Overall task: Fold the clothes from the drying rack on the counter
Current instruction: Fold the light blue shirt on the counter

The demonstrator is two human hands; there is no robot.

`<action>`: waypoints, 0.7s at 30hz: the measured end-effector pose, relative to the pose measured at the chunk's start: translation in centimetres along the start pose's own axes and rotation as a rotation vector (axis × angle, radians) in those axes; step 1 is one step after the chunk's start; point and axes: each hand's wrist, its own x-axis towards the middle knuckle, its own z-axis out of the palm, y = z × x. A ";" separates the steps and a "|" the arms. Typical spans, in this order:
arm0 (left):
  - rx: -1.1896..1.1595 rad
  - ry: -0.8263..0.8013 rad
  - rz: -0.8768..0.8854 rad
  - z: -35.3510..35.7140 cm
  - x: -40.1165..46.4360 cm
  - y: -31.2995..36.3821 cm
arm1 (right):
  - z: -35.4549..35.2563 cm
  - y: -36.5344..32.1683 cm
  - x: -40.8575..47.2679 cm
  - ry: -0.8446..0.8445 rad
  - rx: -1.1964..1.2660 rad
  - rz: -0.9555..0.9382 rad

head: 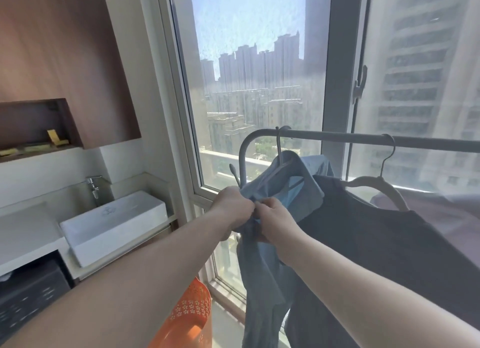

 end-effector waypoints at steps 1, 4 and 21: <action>0.003 -0.012 0.022 0.0 0.1 -0.3 | 0.0 -0.1 0.4 0.025 0.014 0.009; 0.024 -0.080 0.076 -0.1 0.0 -1.4 | -0.1 -0.8 0.8 0.048 0.042 0.072; 0.904 -0.276 0.317 -1.3 0.1 -2.9 | -1.9 -0.4 0.5 0.111 0.214 0.097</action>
